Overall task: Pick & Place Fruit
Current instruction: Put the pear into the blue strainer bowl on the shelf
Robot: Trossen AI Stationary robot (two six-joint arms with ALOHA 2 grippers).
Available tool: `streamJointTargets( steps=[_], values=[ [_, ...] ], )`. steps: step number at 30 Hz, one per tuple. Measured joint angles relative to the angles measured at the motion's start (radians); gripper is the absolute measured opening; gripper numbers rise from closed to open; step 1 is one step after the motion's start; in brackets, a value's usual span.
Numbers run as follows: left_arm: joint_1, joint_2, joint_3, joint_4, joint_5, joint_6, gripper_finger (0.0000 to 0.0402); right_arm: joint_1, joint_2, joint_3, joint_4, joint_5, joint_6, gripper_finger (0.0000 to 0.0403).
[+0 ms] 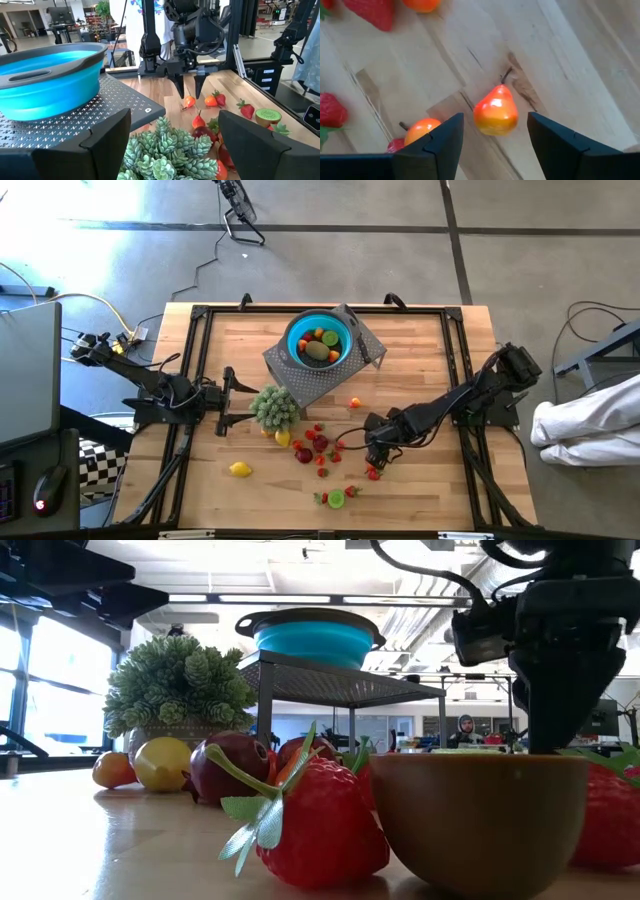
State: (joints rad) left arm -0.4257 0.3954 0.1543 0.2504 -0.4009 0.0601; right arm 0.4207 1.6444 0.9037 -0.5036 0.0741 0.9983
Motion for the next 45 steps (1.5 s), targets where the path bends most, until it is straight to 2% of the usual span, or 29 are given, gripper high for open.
streamJointTargets(
  steps=[6, 18, 29, 37, 45],
  values=[
    [0.0, 0.0, 0.0, 0.0, 0.0, 0.0, 0.0294, 0.008, 0.0, -0.019, 0.068, 0.001, -0.001, 0.0212],
    [0.0, 0.0, 0.0, -0.026, 0.0, -0.015, 0.0294, 0.014, 0.0, -0.021, 0.088, 0.054, 0.022, 0.0211],
    [0.0, 0.0, 0.0, -0.025, 0.0, -0.016, 0.0294, 0.016, 0.0, -0.021, 0.093, 0.06, 0.074, 0.0211],
    [0.0, 0.0, -0.001, -0.026, 0.0, -0.016, 0.0294, 0.022, 0.089, -0.017, 0.114, 0.061, 0.072, 0.0211],
    [0.0, 0.0, 0.0, -0.029, 0.0, -0.016, 0.0294, 0.027, 0.085, -0.019, 0.119, 0.069, 0.074, 0.0211]
  ],
)
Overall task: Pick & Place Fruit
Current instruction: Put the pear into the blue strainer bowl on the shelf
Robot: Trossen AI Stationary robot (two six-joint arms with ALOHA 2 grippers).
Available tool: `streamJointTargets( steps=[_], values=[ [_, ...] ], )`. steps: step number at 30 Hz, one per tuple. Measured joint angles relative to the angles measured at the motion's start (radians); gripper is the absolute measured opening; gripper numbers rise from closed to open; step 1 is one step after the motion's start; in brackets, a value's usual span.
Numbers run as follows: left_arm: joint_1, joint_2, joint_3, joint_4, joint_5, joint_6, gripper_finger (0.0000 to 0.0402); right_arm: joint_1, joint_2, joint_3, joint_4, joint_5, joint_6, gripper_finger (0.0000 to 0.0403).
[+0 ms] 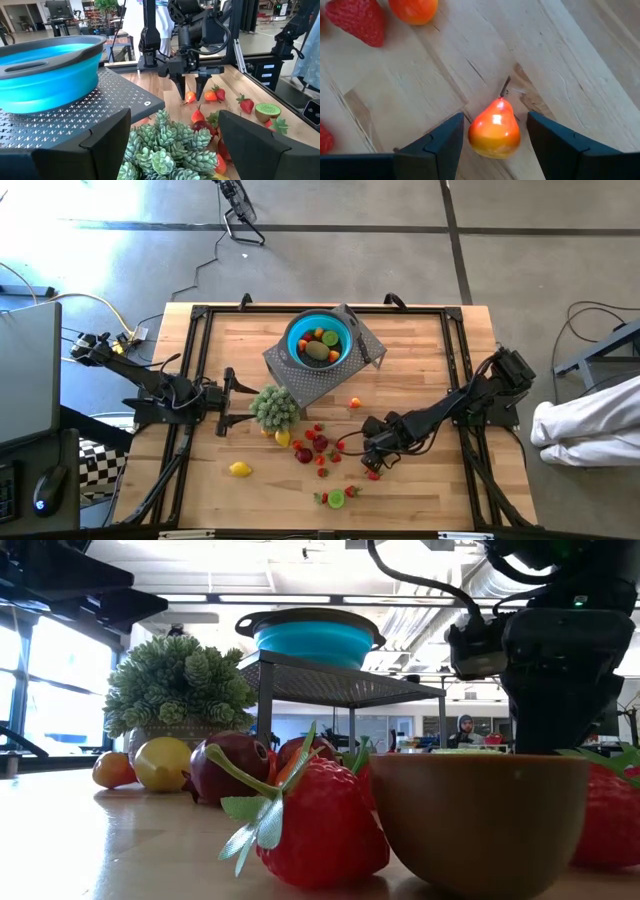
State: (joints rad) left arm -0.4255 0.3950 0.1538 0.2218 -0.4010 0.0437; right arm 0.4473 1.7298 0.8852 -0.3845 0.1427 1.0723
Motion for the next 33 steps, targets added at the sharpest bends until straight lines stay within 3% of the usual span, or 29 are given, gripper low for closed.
streamJointTargets(
  steps=[18, 28, 33],
  values=[
    [0.0, 0.0, 0.0, -0.001, 0.0, 0.0, 0.0294, 0.0, 0.001, -0.001, 0.001, -0.006, 0.0, 0.0209],
    [0.0, 0.0, 0.0, -0.001, 0.0, 0.0, 0.0294, -0.001, 0.002, -0.003, 0.001, -0.006, 0.0, 0.0142],
    [0.0, 0.0, 0.0, -0.001, 0.0, 0.0, 0.0294, -0.001, 0.002, -0.003, 0.005, -0.007, 0.0, 0.0133]
  ],
)
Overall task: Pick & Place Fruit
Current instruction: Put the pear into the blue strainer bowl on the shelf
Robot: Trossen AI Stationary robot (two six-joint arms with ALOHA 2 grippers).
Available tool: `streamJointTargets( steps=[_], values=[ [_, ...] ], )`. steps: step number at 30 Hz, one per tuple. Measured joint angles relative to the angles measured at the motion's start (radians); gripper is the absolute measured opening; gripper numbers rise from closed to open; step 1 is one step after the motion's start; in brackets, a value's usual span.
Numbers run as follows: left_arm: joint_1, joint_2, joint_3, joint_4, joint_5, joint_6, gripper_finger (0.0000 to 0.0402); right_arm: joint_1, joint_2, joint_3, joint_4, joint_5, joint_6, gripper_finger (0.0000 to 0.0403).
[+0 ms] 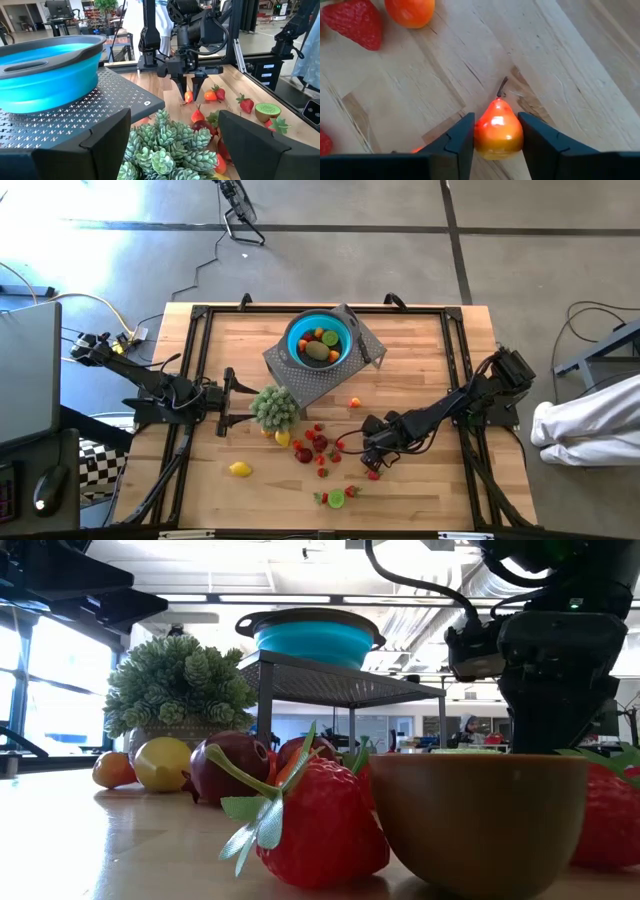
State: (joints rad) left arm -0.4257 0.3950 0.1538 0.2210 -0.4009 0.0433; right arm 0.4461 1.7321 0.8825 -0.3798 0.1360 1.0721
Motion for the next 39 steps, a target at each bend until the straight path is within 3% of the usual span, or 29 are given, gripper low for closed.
streamJointTargets(
  steps=[6, 11, 21, 31, 39],
  values=[
    [0.0, 0.0, 0.0, -0.005, 0.0, 0.0, 0.0294, 0.0, 0.0, 0.0, 0.001, -0.002, 0.0, 0.0146],
    [0.0, 0.0, 0.0, -0.008, 0.0, 0.0, 0.0294, 0.0, -0.017, -0.002, 0.0, -0.007, -0.002, 0.0134],
    [0.0, 0.0, 0.0, -0.009, 0.0, 0.0, 0.0294, 0.001, -0.12, -0.002, 0.024, 0.003, -0.039, 0.0131],
    [0.0, 0.0, 0.0, -0.007, 0.0, 0.0, 0.0294, -0.017, -0.196, 0.0, 0.129, 0.074, -0.142, 0.0132],
    [0.0, 0.0, 0.0, -0.007, 0.0, 0.001, 0.0294, -0.087, -0.238, 0.0, 0.288, 0.126, -0.317, 0.0132]
  ],
)
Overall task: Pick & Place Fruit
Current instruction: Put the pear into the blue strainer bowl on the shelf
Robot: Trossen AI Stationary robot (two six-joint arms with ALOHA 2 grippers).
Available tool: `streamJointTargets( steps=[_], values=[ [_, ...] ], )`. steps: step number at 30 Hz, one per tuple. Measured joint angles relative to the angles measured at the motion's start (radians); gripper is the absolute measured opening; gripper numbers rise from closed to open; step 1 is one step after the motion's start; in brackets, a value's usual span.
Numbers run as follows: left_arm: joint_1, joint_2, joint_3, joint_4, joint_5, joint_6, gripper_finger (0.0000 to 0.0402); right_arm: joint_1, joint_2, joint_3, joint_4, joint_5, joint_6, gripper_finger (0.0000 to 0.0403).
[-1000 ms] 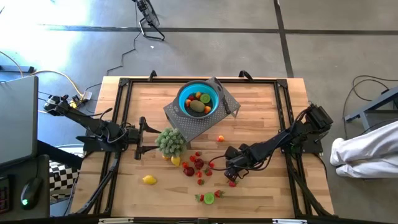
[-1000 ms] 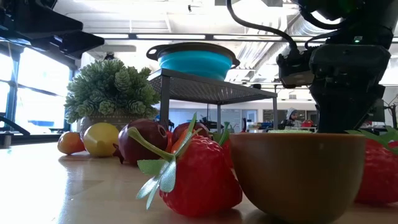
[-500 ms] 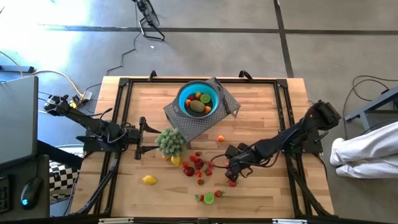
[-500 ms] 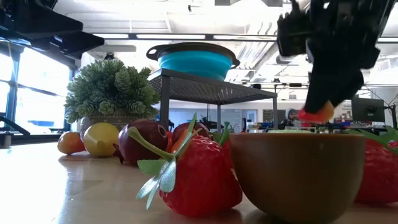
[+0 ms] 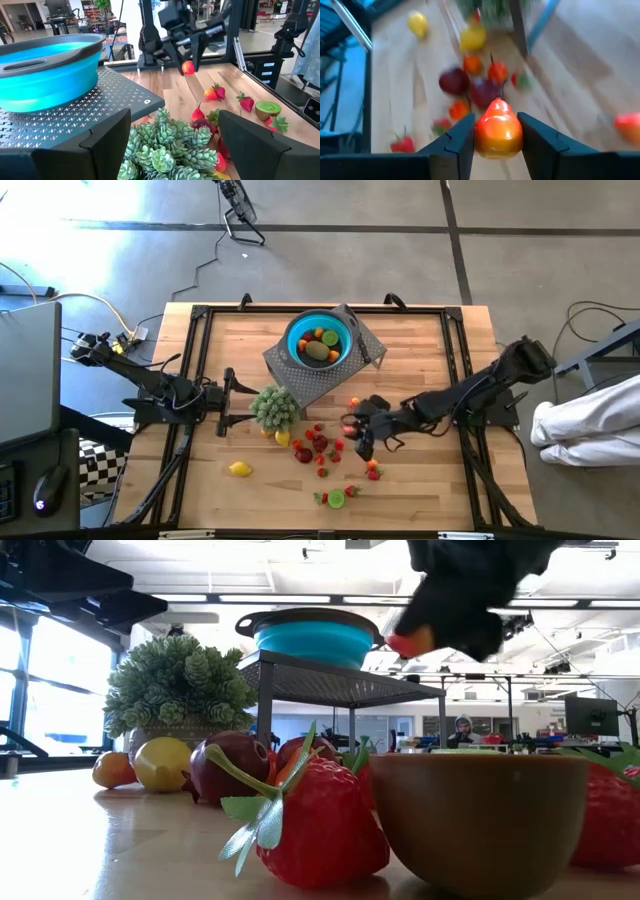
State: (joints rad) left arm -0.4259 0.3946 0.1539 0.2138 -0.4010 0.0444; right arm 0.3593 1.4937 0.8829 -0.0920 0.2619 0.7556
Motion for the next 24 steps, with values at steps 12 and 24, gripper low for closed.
streamJointTargets(
  steps=[12, 24],
  values=[
    [0.0, 0.0, 0.0, -0.007, 0.0, 0.001, 0.0294, -0.182, -0.008, 0.0, 0.343, -0.001, -0.324, 0.0133],
    [0.0, 0.0, 0.0, -0.007, 0.0, 0.003, 0.0294, -0.318, -0.008, 0.037, 0.489, -0.054, -0.513, 0.0133]
  ],
)
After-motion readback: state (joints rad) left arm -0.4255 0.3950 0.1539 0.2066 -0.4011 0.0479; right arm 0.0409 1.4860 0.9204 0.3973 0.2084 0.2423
